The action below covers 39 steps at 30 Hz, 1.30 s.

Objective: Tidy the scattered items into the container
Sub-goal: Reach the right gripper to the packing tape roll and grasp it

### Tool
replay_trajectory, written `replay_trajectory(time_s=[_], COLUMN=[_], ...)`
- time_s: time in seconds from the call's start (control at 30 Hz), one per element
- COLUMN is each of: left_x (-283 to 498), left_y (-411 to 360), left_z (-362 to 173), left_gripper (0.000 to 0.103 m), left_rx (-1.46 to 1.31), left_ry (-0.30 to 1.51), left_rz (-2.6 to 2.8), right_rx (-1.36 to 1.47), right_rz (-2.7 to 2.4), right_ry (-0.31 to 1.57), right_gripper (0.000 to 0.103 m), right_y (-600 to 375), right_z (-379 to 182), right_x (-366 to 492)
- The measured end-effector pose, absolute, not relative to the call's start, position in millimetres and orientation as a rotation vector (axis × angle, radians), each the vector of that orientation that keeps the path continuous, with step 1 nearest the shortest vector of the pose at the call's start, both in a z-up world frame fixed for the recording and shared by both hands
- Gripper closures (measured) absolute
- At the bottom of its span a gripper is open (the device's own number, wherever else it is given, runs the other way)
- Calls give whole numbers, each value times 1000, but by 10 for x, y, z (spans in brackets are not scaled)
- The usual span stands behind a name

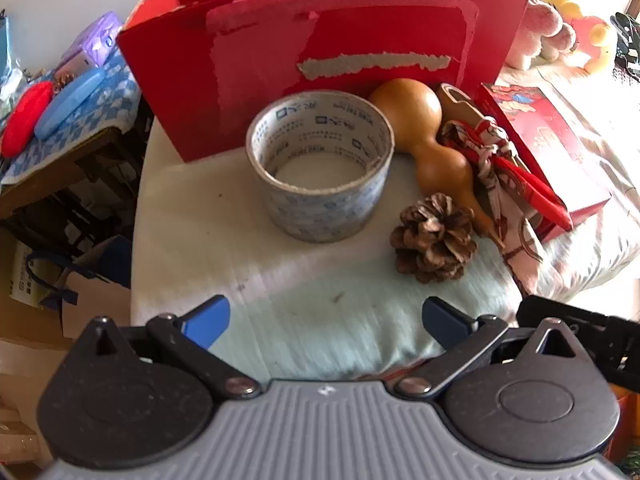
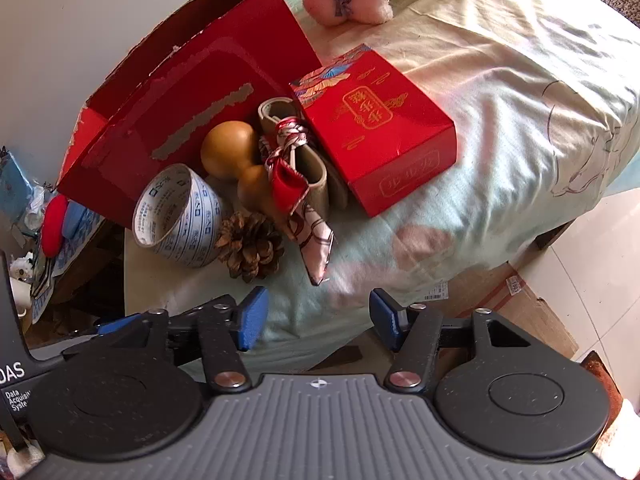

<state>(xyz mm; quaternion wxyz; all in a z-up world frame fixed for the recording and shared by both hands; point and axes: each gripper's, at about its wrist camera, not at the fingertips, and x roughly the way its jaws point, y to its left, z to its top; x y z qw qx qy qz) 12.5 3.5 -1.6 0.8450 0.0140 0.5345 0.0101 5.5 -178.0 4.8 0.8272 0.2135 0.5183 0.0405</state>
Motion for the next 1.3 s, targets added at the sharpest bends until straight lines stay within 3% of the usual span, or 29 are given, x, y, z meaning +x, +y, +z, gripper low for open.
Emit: replay_trajectory(time_s=[0.87,1.3], left_x=[266,463], left_y=[293,597], left_z=[65,410], left_gripper=[1,3], left_rx=[-21,-109], left_ry=[1122,984], left_rz=[-40,-56], right_rx=[453,389], right_rz=[192,280], right_ry=[1041,983], right_gripper=[44,47], right_y=[-1593,-1486], right_z=[271,365], right_x=[334,737])
